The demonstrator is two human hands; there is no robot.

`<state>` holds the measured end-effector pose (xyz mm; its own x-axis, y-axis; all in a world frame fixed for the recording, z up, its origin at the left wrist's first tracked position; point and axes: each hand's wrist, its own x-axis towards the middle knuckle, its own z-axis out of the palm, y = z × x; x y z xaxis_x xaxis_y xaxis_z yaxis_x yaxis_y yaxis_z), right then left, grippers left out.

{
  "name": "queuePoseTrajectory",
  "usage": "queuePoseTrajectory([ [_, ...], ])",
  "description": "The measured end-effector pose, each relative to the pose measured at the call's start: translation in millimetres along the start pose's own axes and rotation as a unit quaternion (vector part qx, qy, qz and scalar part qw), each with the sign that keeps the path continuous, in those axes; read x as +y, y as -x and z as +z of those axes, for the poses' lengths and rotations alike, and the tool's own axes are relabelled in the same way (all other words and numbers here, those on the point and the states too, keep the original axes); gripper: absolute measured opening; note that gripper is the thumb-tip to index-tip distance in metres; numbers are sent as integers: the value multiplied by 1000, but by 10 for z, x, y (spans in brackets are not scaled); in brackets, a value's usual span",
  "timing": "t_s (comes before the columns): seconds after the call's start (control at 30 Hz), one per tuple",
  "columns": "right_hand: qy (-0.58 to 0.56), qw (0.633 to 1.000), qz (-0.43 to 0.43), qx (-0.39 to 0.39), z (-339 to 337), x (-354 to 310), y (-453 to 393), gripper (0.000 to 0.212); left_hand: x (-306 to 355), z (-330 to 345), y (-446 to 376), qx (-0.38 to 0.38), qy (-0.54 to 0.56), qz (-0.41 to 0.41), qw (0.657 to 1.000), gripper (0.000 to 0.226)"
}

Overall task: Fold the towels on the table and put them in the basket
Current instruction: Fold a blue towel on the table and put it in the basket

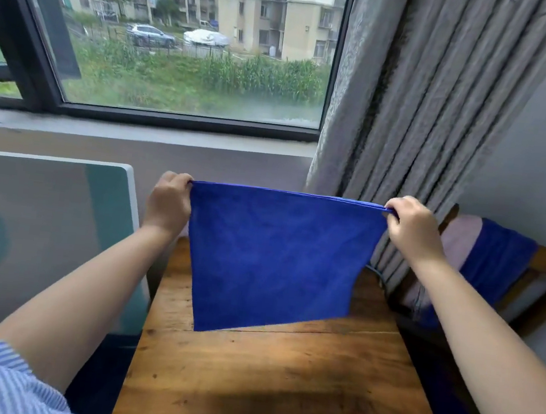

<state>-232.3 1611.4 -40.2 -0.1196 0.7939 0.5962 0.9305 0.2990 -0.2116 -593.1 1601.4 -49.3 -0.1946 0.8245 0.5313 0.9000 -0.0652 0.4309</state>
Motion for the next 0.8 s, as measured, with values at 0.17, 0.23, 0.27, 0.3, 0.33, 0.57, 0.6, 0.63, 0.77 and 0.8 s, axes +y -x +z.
queuePoseTrajectory([
  [0.17, 43, 980, 49, -186, 192, 58, 121, 15, -32, 135, 132, -124, -60, -21, 990, 27],
  [0.23, 39, 979, 42, -197, 190, 80, 122, 17, -61, 133, 125, -120, -65, -8, 991, 27],
  [0.27, 37, 978, 34, -200, 198, 95, 101, 18, -73, 135, 110, -124, -72, -5, 990, 27],
  [0.3, 39, 976, 24, -215, 206, 104, 76, 19, -86, 136, 93, -134, -81, -2, 988, 26],
  [0.33, 43, 970, 12, -238, 232, 103, 39, 21, -104, 141, 64, -147, -93, 2, 985, 26],
  [0.57, 94, 945, 10, -312, 507, 24, -250, 14, -273, 275, -221, -214, -176, -24, 961, 24],
  [0.6, 99, 946, 18, -307, 543, 17, -307, 13, -276, 303, -280, -213, -180, -27, 960, 23],
  [0.63, 104, 948, 24, -301, 591, 13, -385, 13, -277, 337, -363, -209, -183, -31, 960, 23],
  [0.77, 101, 961, 42, -254, 754, -19, -676, 19, -214, 439, -669, -178, -184, -65, 965, 24],
  [0.8, 98, 966, 43, -234, 776, -22, -728, 19, -187, 451, -727, -165, -180, -75, 967, 25],
])
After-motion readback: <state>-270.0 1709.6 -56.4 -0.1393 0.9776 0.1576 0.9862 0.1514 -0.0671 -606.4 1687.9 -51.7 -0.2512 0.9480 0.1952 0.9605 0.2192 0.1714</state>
